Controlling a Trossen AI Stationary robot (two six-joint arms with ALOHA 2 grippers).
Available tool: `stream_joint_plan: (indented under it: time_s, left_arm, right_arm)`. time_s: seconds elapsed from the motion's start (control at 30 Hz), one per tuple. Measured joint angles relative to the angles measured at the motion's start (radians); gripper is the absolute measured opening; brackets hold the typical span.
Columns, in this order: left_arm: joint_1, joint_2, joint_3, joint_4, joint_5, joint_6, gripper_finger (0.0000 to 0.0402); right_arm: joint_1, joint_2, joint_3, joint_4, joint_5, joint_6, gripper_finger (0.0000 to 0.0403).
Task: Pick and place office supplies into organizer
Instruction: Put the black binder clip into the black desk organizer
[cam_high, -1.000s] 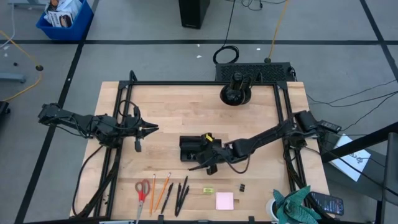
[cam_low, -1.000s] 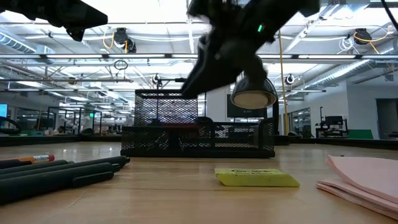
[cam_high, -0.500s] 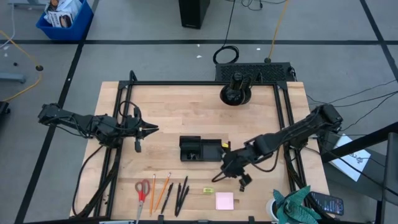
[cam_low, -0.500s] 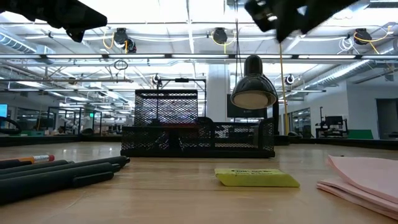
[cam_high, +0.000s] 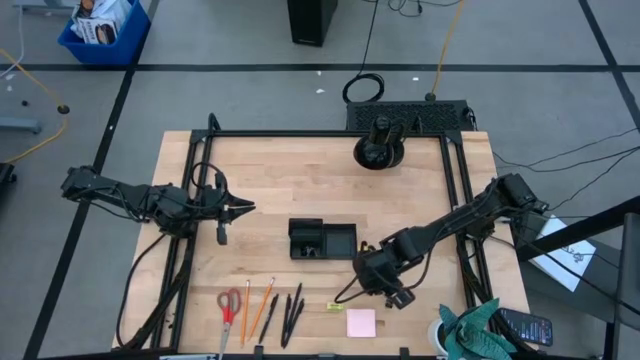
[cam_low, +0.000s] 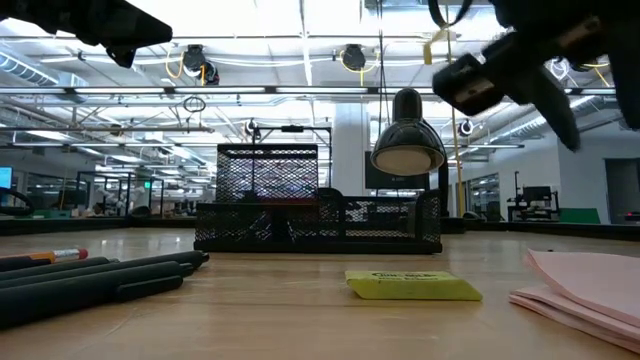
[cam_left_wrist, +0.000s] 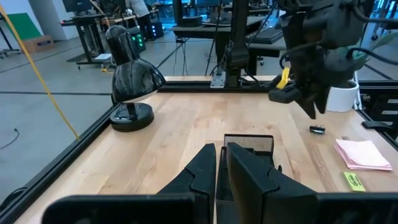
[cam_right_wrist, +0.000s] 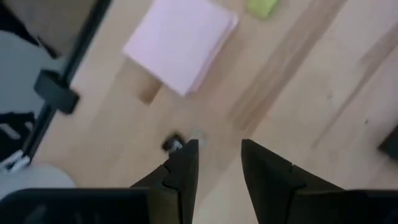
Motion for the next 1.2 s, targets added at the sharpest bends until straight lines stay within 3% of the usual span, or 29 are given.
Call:
stream_joint_plan:
  time_s: [0.13, 0.47, 1.2]
  left_arm:
    - [0.0, 0.0, 0.0, -0.01, 0.0, 0.0, 0.0047]
    - [0.0, 0.0, 0.0, -0.014, 0.0, 0.001, 0.0047]
    - [0.0, 0.0, 0.0, -0.013, -0.001, 0.006, 0.0047]
  right_arm:
    - [0.004, 0.001, 0.0, -0.036, -0.05, 0.007, 0.0116]
    - [0.064, 0.001, -0.004, 0.052, -0.042, -0.078, 0.0116]
    - [0.072, 0.001, -0.16, 0.191, -0.045, -0.159, 0.0116]
